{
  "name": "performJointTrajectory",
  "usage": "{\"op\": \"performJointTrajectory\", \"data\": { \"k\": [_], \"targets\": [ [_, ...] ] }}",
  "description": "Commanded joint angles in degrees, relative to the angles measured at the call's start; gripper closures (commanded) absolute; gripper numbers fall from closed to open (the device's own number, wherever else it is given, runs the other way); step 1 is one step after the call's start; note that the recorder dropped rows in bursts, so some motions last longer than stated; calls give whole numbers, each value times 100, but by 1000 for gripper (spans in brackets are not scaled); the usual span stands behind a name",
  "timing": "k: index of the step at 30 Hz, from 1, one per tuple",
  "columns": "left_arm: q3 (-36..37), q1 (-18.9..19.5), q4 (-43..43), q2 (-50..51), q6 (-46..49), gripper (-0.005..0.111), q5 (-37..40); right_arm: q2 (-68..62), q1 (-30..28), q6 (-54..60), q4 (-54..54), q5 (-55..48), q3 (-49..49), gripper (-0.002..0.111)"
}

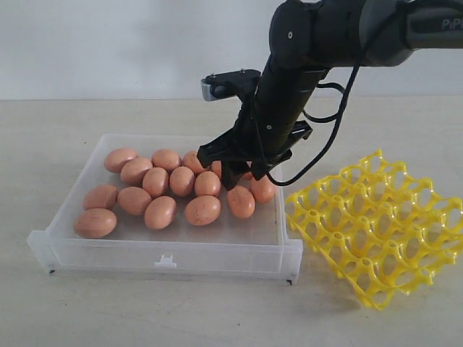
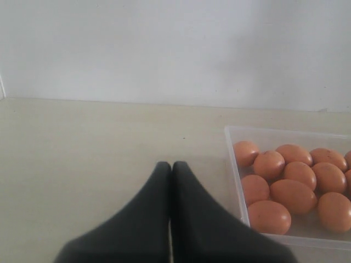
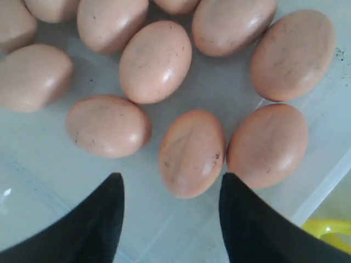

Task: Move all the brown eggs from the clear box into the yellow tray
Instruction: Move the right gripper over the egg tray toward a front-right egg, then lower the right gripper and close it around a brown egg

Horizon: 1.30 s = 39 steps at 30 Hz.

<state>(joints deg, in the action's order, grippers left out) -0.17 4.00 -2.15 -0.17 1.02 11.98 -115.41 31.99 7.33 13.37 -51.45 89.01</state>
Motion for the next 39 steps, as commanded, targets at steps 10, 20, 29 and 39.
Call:
{"op": "performJointTrajectory", "data": {
  "k": [10, 20, 29, 39],
  "targets": [
    [17, 4, 12, 17, 13, 111, -34, -337, 115, -20, -20, 25, 37, 57],
    [17, 4, 12, 17, 13, 111, -34, -487, 115, -20, -35, 218, 37, 57],
    [17, 4, 12, 17, 13, 111, -34, -525, 115, -20, -35, 350, 37, 57],
    [17, 4, 12, 17, 13, 111, -34, -525, 115, -20, 0, 457, 37, 49]
  ]
}}
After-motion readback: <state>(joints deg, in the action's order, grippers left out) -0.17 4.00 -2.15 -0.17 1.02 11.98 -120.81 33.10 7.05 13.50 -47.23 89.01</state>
